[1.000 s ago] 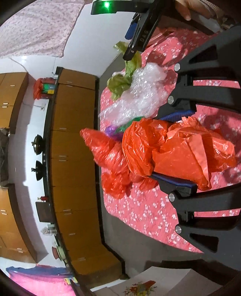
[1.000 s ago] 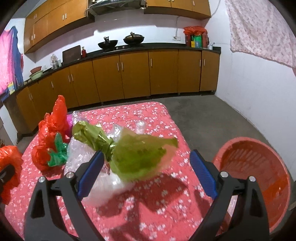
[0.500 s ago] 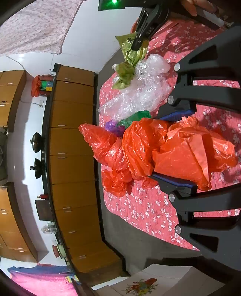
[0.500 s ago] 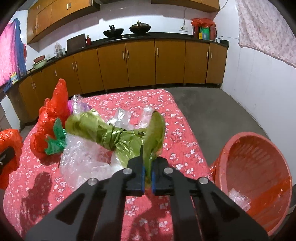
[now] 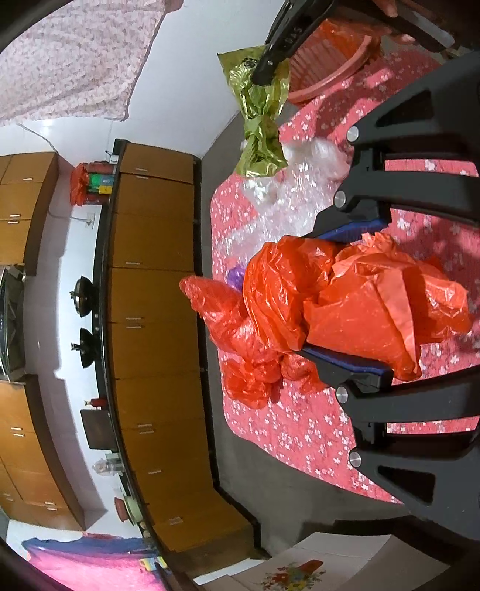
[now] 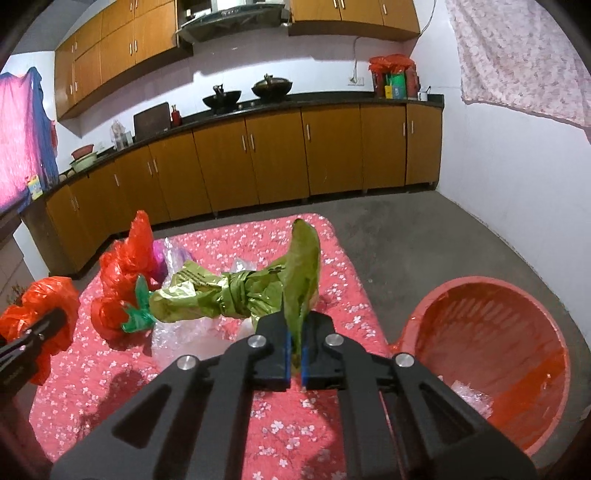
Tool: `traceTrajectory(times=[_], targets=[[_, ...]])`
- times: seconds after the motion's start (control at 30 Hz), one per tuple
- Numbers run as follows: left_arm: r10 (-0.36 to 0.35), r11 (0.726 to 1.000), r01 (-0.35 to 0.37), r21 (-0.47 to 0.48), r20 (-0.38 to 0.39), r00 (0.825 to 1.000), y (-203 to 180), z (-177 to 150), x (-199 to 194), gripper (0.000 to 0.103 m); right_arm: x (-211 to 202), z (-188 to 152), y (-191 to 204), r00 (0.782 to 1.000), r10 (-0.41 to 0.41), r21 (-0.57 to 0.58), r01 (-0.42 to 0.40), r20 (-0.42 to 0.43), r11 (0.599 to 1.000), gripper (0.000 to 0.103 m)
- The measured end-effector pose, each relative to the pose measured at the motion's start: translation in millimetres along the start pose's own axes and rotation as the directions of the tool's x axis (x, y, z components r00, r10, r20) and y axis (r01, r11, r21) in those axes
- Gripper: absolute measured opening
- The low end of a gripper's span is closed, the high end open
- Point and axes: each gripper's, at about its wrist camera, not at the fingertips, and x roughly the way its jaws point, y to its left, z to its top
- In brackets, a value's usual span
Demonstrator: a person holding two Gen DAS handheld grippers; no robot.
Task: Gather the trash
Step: 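Carry the green and red bags to the orange basket and release both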
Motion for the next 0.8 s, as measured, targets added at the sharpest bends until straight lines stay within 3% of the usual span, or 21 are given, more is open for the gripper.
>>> traceTrajectory(times=[0.27,0.47,0.8], targets=[[-0.045,0.999,0.044,0.031,0.023,0.999,-24.9,5.8,-6.8,0.05,-34.1,6.4,-26.3,0.998,-0.048,0.024,0.047,0.05,0.999,0.005],[-0.095,0.994,0.093,0.048,0.026,0.995,-49.5,10.1,-7.0,0.05,-60.5,5.5,-58.1,0.989,-0.128,0.05,0.124,0.078,0.991,0.005],[-0.222,0.971,0.219,0.098,0.024,0.975,-111.3,17.3,-8.1,0.05,-99.7,-9.2,-111.5,0.955,-0.278,0.096,0.269,0.101,0.958,0.005]])
